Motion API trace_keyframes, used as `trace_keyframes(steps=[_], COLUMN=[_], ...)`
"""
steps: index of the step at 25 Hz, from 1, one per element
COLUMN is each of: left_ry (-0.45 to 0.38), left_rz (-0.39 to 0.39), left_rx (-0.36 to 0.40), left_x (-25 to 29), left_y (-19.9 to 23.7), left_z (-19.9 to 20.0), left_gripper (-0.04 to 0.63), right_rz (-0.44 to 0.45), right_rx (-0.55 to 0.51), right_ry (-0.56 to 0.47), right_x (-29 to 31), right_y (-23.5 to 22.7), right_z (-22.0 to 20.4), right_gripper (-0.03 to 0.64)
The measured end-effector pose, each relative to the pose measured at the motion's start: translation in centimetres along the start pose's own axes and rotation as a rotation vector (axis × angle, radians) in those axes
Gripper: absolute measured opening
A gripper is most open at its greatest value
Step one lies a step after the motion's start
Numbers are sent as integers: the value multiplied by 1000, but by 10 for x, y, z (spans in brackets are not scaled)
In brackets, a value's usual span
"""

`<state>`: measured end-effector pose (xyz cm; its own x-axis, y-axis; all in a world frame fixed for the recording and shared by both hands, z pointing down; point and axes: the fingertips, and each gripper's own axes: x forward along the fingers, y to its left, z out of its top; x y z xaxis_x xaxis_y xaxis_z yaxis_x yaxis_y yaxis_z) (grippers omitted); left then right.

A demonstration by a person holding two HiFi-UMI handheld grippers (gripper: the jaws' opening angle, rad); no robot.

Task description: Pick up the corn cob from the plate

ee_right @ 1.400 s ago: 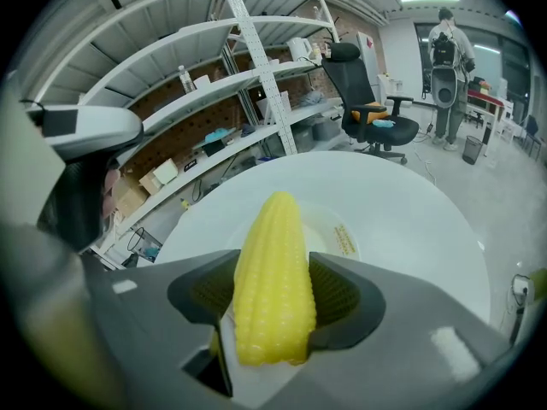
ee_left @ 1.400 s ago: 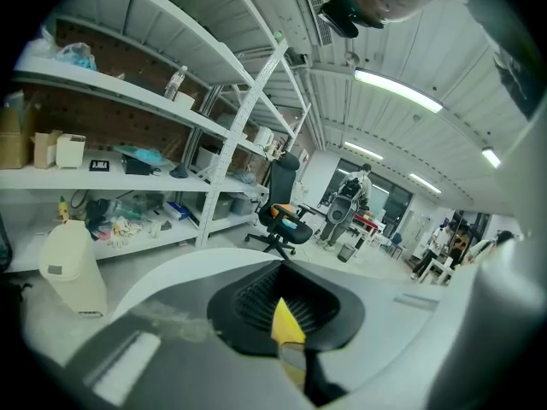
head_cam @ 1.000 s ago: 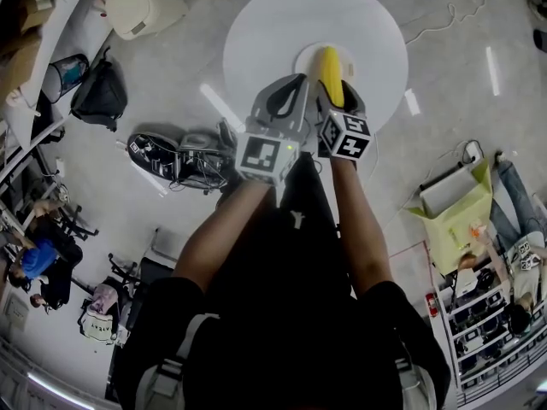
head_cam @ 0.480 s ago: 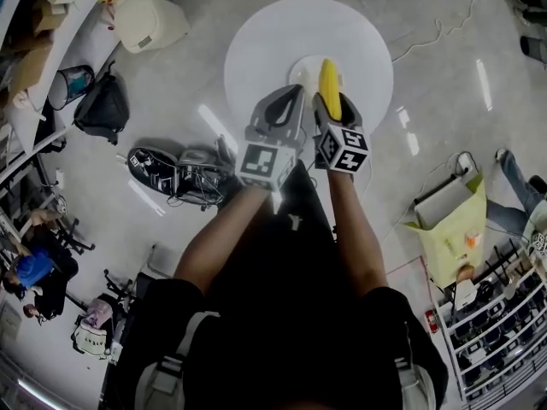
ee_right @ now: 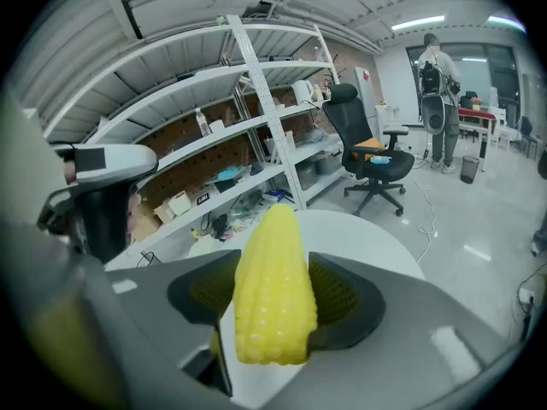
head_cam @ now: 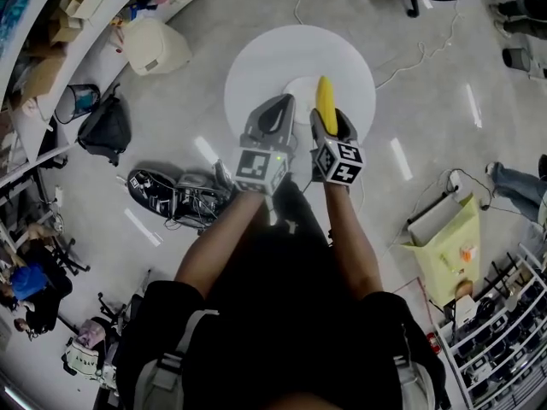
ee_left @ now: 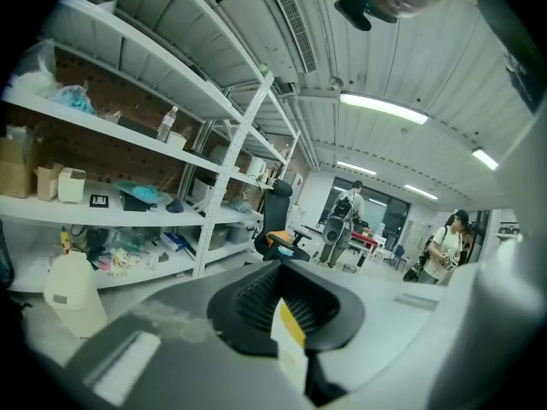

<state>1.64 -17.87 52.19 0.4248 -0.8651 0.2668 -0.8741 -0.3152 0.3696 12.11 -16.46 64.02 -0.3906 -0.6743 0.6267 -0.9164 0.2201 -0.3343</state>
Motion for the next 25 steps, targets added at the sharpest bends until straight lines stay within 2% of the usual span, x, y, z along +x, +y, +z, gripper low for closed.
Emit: trace_keyframes(steps=[12,25], left_ry=[-72,-115], left_rz=[-10,-17], left_rx=[77,132], left_x=[-30,-64], left_y=[-24,-46], left_z=[36,54], left_gripper=[0,0], right_rz=[7,22], right_rx=[-37,-91], right_ry=[-121,-196], right_x=[-60,-109], right_y=[18,36], right_z=[44,59], right_gripper=[258,258])
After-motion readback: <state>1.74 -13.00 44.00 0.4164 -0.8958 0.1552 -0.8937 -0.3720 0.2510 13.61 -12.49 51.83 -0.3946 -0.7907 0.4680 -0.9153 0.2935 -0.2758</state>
